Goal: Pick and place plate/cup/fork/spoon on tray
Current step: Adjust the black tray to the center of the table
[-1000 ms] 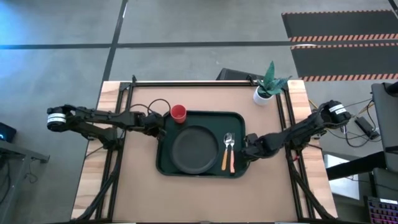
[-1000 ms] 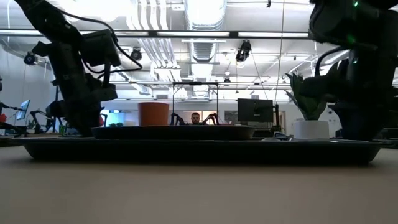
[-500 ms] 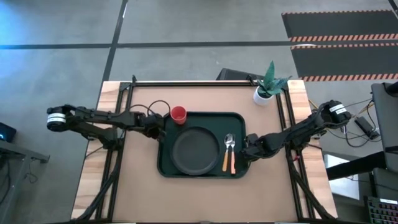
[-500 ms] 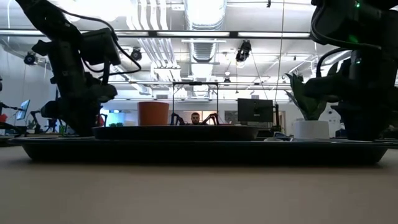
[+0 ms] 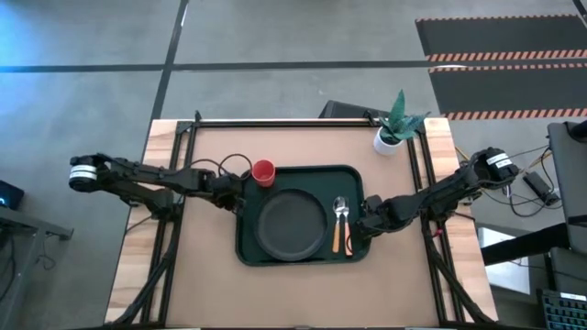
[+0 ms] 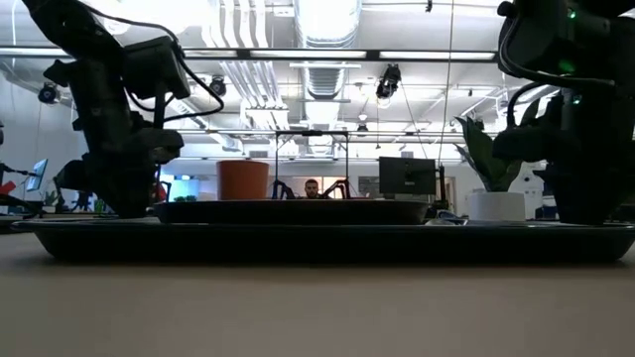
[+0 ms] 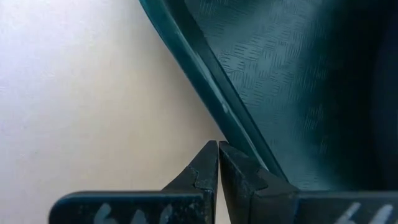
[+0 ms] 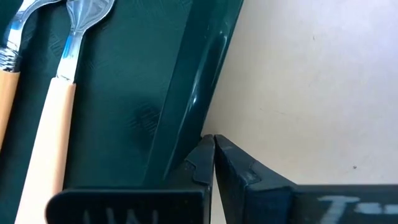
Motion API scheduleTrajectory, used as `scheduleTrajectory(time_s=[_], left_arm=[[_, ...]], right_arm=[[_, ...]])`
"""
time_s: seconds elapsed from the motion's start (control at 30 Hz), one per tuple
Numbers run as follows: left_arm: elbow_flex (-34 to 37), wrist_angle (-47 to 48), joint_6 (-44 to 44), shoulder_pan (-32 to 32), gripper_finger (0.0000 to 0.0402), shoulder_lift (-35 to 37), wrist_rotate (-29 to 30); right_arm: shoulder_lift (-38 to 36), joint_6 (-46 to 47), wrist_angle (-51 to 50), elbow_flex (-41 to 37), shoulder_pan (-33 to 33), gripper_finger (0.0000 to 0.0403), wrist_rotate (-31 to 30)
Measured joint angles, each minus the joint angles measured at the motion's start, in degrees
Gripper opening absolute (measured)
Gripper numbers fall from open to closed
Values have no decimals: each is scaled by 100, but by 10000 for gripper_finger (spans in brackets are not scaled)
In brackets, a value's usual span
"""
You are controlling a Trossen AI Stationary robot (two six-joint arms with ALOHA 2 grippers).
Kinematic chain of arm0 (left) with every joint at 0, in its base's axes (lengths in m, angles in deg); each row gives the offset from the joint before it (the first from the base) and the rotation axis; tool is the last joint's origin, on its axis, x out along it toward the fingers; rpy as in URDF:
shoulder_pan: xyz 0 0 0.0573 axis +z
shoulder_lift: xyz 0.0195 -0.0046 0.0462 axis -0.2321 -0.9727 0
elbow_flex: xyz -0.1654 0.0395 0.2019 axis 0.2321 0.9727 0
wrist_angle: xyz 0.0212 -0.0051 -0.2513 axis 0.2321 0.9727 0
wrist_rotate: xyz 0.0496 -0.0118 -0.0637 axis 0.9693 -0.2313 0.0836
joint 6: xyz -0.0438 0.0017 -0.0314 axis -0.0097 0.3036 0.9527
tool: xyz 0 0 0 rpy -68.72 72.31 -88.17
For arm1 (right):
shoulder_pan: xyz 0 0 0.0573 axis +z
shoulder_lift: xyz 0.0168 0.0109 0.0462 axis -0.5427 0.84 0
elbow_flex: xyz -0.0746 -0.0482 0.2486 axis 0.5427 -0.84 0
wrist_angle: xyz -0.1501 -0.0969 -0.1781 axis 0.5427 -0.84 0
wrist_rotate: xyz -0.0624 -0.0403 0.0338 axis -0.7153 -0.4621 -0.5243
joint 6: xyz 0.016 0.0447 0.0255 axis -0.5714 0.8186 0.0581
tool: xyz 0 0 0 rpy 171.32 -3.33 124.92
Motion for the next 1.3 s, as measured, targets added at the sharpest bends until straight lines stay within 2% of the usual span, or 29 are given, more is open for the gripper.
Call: scheduleTrajectory(time_s=[0.2, 0.37, 0.5, 0.67, 0.83, 1.0, 1.3], left_arm=[[-57, 472, -171, -2, 0, 97, 281], [-55, 897, -197, -1, 0, 529, 521], [-50, 939, -201, 9, 0, 938, 828], [36, 968, -188, 9, 0, 1231, 950], [192, 1122, -161, 11, 0, 1132, 969], [407, 1132, 7, 11, 0, 1042, 820], [431, 1107, 4, 11, 0, 1173, 716]], right_arm=[[-58, -95, -43, 82, -13, 9, -128], [-288, -179, -595, 312, -8, 9, -208], [-473, -104, -895, 442, -11, 9, -512], [-513, -7, -938, 386, -4, 9, -496], [-313, 133, -890, 343, 16, 9, -487], [72, 102, -417, 339, 39, 9, -454], [492, 41, -72, 429, 70, 8, -302]])
